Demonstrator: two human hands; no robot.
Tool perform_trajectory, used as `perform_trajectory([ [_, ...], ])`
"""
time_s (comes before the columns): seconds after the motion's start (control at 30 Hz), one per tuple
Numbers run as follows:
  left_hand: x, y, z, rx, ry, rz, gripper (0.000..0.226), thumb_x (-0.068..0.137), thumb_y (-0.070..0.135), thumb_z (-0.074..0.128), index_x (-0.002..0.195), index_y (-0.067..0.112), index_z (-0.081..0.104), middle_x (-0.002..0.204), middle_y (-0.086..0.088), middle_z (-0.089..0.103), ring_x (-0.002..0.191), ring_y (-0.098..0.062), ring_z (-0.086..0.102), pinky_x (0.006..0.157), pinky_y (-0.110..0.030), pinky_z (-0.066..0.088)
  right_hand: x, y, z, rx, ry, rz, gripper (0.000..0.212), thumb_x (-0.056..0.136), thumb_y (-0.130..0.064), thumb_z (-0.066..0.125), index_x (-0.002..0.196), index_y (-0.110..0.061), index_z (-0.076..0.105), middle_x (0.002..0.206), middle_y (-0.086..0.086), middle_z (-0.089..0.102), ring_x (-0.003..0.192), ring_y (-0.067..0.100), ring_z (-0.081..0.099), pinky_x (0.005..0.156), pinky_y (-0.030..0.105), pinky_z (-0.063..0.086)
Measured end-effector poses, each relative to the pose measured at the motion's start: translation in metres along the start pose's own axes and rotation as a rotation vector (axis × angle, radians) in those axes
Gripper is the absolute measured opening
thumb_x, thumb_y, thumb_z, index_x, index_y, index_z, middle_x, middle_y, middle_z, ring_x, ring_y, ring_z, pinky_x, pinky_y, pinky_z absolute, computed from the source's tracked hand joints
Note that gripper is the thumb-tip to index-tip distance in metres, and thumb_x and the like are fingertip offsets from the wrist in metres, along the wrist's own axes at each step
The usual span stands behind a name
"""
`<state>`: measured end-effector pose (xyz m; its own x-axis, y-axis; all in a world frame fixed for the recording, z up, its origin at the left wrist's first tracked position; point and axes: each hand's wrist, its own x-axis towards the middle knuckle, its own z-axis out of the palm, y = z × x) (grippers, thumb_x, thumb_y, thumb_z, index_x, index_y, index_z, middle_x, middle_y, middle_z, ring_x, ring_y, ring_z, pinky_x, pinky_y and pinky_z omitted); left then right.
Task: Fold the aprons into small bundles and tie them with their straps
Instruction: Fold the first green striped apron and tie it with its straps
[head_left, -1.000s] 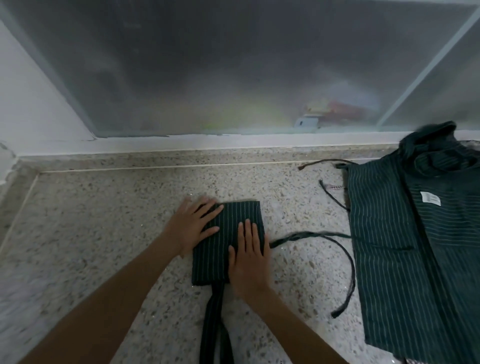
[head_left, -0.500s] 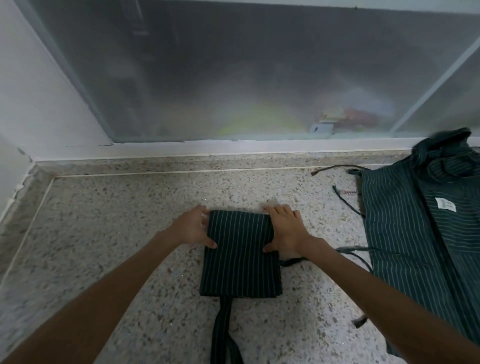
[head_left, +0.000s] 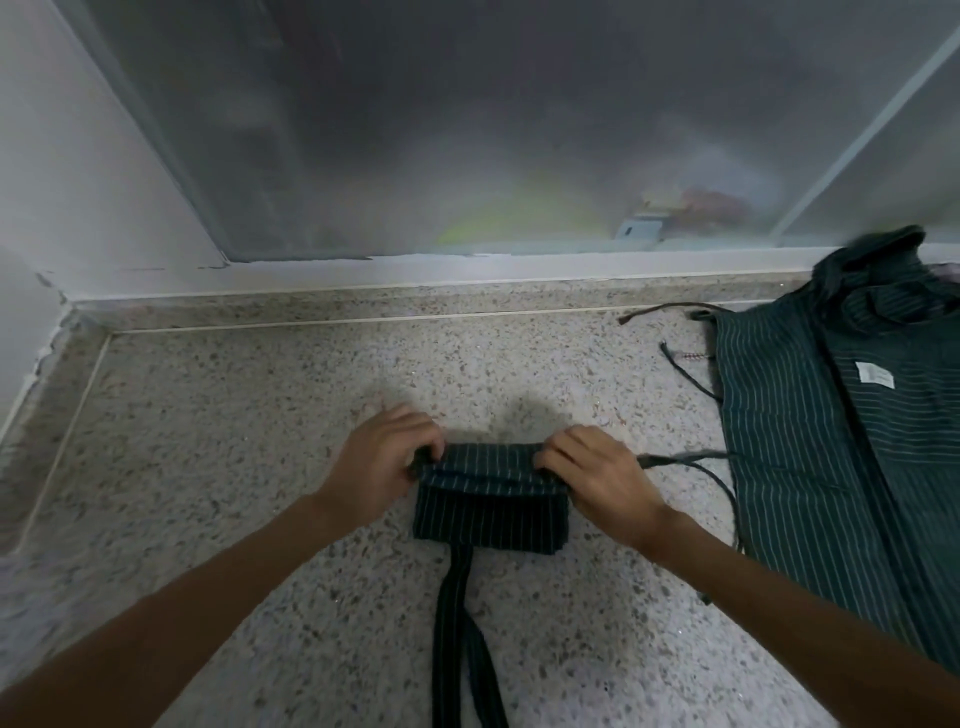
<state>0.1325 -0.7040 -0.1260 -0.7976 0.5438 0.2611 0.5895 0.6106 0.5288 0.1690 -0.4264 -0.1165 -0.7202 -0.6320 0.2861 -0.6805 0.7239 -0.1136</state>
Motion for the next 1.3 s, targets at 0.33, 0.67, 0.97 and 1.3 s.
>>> perform_trajectory([
  [0.33, -0.046, -0.009, 0.015, 0.173, -0.161, 0.277, 0.045, 0.068, 0.001, 0.067, 0.103, 0.025, 0.052, 0.102, 0.006, 0.068, 0.080, -0.008, 0.065, 0.050, -0.023, 0.053, -0.063, -0.033, 0.015, 0.082, -0.071, 0.142, 0.036, 0.084, -0.009, 0.056, 0.118, -0.014, 0.066, 0.121, 0.002, 0.065, 0.115, 0.018, 0.058, 0.098, 0.033, 0.048],
  [0.67, -0.041, 0.007, 0.002, 0.275, -0.303, 0.229, 0.046, 0.063, 0.045, 0.082, 0.104, 0.029, 0.070, 0.101, 0.012, 0.067, 0.053, 0.003, 0.056, 0.042, -0.011, 0.032, -0.036, -0.082, -0.003, 0.308, 0.226, 0.452, 0.019, 0.080, -0.010, 0.056, 0.090, -0.016, 0.071, 0.090, -0.006, 0.067, 0.092, 0.008, 0.054, 0.075, 0.016, 0.047],
  [0.97, -0.043, 0.021, 0.009, -0.146, -0.215, -0.214, 0.023, 0.075, 0.014, 0.077, 0.097, 0.020, 0.072, 0.109, 0.014, 0.064, 0.083, 0.002, 0.060, 0.074, -0.005, 0.044, -0.043, -0.099, 0.034, 0.233, 0.088, 0.653, 0.047, 0.060, 0.007, 0.079, 0.100, -0.015, 0.067, 0.096, -0.002, 0.060, 0.095, 0.009, 0.043, 0.076, 0.021, 0.045],
  [1.3, -0.056, 0.021, -0.002, 0.259, -0.384, 0.199, 0.021, 0.087, 0.046, 0.056, 0.101, 0.035, 0.068, 0.123, 0.014, 0.055, 0.114, -0.003, 0.045, 0.087, -0.017, 0.037, -0.052, -0.081, 0.012, 0.125, -0.109, 0.398, 0.025, 0.070, -0.013, 0.063, 0.089, -0.022, 0.076, 0.090, -0.005, 0.067, 0.085, 0.012, 0.061, 0.066, 0.021, 0.055],
])
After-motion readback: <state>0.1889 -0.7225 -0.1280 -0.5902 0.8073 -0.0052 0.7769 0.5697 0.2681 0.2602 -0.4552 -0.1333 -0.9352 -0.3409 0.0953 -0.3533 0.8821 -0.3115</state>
